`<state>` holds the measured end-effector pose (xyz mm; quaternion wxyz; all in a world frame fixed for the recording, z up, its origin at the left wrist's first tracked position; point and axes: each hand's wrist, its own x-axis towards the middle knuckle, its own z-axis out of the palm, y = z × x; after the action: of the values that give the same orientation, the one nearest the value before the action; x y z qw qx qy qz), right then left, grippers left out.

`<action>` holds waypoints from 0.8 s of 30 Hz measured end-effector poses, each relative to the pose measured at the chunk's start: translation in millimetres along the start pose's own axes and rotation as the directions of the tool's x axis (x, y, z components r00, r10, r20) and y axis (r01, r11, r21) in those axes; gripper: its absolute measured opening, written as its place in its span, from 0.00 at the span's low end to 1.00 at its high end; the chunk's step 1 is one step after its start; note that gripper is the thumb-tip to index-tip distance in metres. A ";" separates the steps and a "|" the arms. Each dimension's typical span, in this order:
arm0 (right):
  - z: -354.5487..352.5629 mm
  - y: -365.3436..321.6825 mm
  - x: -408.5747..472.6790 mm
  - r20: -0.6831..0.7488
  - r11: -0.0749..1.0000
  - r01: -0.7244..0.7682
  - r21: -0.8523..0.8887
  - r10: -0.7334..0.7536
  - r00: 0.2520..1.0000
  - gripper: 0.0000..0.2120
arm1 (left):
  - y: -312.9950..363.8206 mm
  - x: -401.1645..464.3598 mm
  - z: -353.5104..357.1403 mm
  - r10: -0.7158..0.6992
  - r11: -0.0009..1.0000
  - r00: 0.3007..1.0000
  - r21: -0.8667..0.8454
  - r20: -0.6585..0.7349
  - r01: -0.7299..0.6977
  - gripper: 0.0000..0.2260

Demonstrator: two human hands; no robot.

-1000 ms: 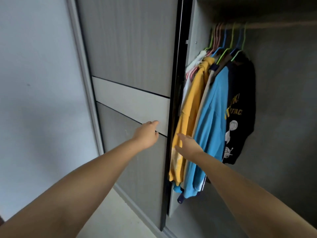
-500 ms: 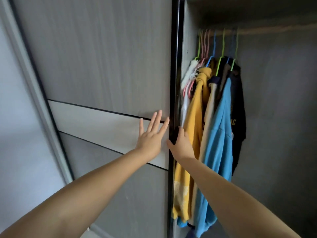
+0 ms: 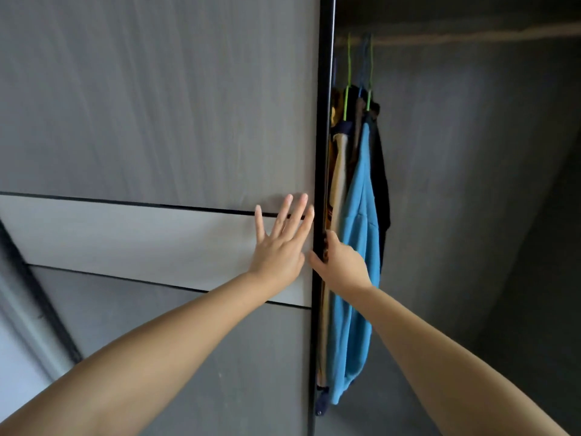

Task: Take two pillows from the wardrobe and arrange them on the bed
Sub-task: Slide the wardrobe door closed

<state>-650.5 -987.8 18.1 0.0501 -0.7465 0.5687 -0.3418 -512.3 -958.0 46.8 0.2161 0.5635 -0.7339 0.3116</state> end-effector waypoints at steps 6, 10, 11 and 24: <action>-41.6 52.2 -20.1 -0.117 0.972 0.009 -0.236 -0.038 0.992 0.25 | 43.4 22.5 -6.8 0.182 0.983 0.983 0.004 -0.032 -0.182 0.38; -71.8 85.9 -39.0 -0.151 0.961 -0.093 -0.260 0.054 0.987 0.28 | 72.2 37.4 -14.9 0.352 0.935 0.936 -0.028 -0.032 -0.353 0.38; -78.6 93.4 -44.4 -0.162 0.958 -0.122 -0.261 0.082 0.983 0.29 | 76.1 41.0 -17.8 0.374 0.927 0.927 -0.022 -0.034 -0.375 0.39; -151.8 148.6 -86.3 -0.665 0.908 -0.418 0.029 0.330 0.670 0.35 | 98.3 83.6 -33.2 0.402 0.915 0.915 0.047 -0.018 -0.401 0.51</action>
<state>-868.0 -915.7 25.6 -0.1307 -0.4473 0.7105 -0.5272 -630.7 -975.8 105.4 0.1458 0.4009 -0.8242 0.3725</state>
